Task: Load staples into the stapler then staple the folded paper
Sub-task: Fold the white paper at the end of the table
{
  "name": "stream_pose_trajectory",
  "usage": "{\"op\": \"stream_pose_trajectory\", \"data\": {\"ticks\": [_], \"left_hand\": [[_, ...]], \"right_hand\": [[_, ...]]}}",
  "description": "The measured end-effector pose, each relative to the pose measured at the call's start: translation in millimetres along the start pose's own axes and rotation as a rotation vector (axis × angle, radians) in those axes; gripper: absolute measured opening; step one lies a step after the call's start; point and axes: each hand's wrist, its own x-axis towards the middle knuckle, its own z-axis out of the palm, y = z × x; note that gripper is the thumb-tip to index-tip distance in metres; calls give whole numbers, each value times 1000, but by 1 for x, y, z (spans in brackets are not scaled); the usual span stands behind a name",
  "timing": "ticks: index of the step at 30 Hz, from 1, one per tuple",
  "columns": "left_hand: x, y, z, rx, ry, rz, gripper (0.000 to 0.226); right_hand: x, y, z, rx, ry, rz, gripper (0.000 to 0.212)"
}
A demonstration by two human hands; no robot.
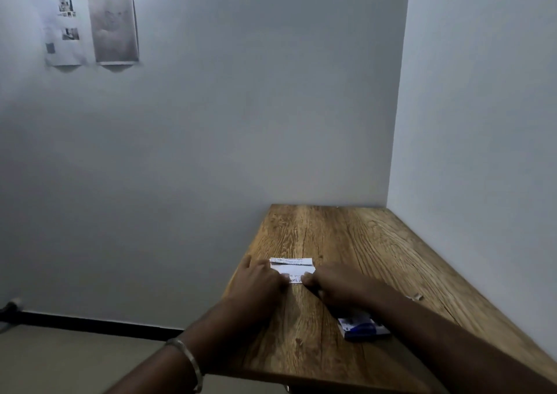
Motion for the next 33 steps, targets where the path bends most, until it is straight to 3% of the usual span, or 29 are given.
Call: {"op": "stream_pose_trajectory", "data": {"ticks": [6, 9, 19, 25, 29, 33], "left_hand": [[-12, 0, 14, -417, 217, -216, 32], [-3, 4, 10, -523, 230, -369, 27], [27, -3, -17, -813, -78, -610, 22], [31, -9, -25, -1242, -114, -799, 24], [30, -10, -28, -1333, -166, -817, 34], [29, -4, -29, -1444, -175, -808, 29]], "right_hand": [[3, 3, 1, 173, 83, 55, 25], [10, 2, 0, 145, 133, 65, 26], [13, 4, 5, 176, 169, 97, 24], [8, 2, 7, 215, 188, 116, 22], [4, 1, 9, 219, 199, 95, 21], [2, 0, 6, 231, 201, 92, 22]]}}
